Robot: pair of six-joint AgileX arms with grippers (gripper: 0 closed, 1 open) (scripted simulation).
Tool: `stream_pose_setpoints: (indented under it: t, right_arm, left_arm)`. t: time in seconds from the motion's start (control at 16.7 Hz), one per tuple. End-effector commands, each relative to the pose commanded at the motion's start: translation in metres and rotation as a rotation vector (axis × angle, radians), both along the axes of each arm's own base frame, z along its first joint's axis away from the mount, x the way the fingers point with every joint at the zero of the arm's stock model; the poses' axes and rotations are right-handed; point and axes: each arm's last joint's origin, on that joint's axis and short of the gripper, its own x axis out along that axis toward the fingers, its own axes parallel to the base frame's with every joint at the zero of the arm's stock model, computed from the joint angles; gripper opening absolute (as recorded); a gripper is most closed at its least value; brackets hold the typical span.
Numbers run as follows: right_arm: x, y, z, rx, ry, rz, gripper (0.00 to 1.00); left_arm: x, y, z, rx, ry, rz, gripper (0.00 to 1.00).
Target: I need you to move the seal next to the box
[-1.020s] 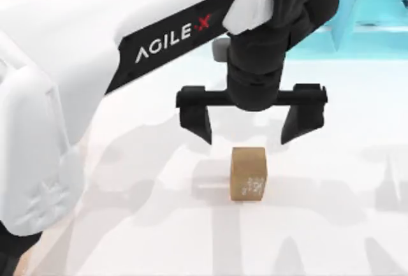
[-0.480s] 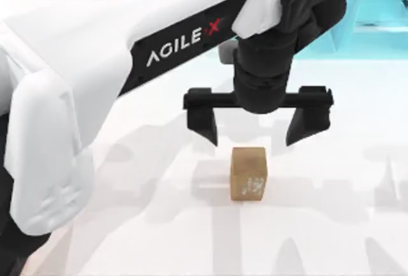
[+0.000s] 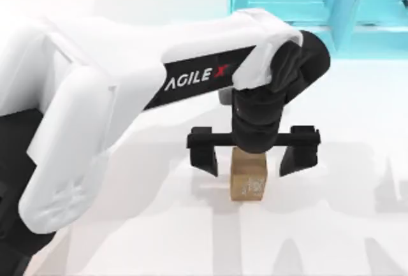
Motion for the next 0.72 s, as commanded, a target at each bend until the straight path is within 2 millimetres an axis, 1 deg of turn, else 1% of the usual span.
stream_pose_setpoints:
  t: [0.12, 0.36, 0.72]
  right_arm:
    - [0.0, 0.0, 0.0, 0.0, 0.0, 0.0, 1.0]
    - [0.0, 0.0, 0.0, 0.0, 0.0, 0.0, 1.0]
    - [0.0, 0.0, 0.0, 0.0, 0.0, 0.0, 1.0]
  left_arm:
    - [-0.0015, 0.0011, -0.0124, 0.002, 0.002, 0.0, 1.0]
    - [-0.0018, 0.0012, -0.0142, 0.003, 0.002, 0.0, 1.0]
    - [-0.0018, 0.0012, -0.0142, 0.003, 0.002, 0.0, 0.55]
